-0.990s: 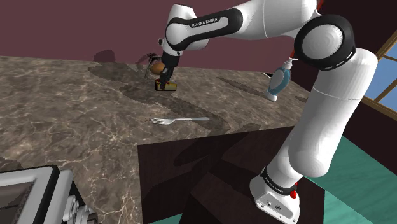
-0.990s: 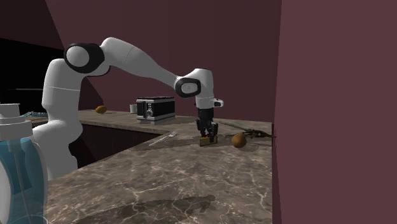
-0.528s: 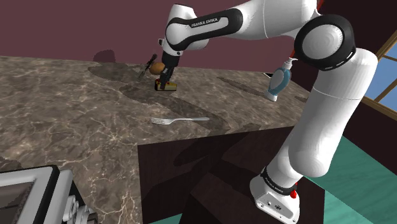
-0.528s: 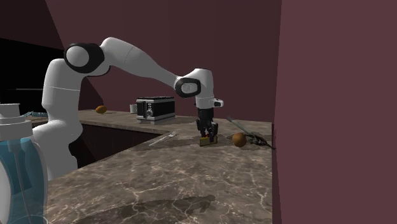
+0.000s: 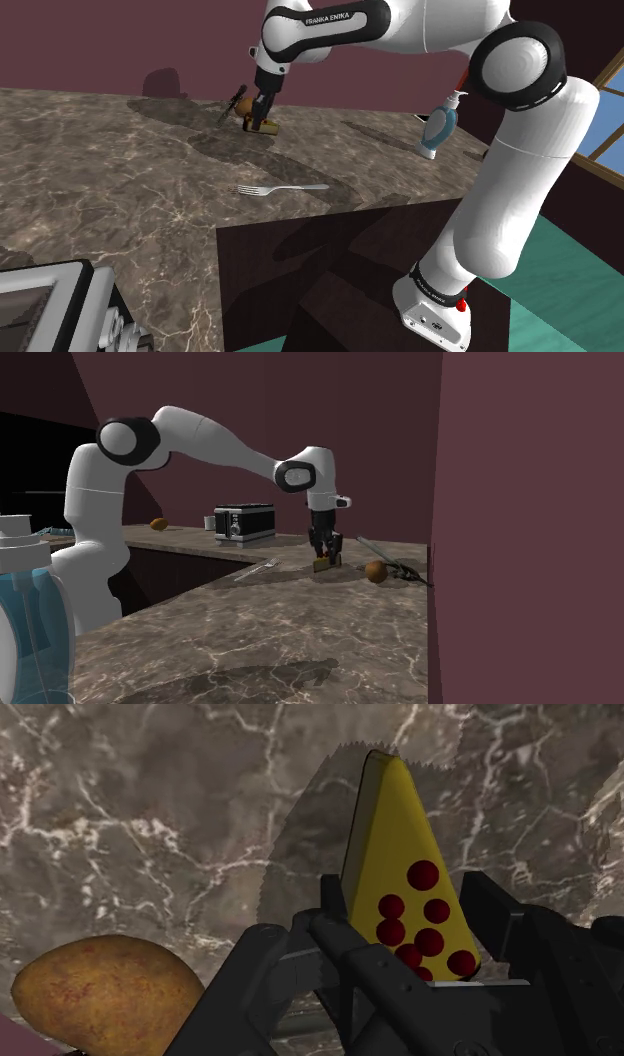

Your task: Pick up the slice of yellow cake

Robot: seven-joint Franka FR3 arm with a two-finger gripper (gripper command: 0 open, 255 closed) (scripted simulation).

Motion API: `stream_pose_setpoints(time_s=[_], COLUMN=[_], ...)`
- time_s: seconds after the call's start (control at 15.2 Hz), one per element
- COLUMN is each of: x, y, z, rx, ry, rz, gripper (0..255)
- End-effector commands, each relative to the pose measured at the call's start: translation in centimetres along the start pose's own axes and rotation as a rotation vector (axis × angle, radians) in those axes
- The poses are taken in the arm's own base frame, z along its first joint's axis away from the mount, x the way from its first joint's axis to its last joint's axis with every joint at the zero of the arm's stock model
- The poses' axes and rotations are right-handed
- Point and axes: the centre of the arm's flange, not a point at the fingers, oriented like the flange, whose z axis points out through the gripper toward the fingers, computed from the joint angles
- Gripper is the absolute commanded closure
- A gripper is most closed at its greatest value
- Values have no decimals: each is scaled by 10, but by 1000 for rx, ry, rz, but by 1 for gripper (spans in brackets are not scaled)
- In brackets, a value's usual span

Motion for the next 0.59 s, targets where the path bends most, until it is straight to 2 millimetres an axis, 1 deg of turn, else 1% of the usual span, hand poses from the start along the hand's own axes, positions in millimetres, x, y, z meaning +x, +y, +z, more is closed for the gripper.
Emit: stream_pose_setpoints(time_s=[0.0,0.4,0.53], x=[1,5,5], y=[1,0,0], z=[-11,-42,-43], rx=[0,0,0], ry=[0,0,0], rz=[0,0,0], gripper=[255,255,255])
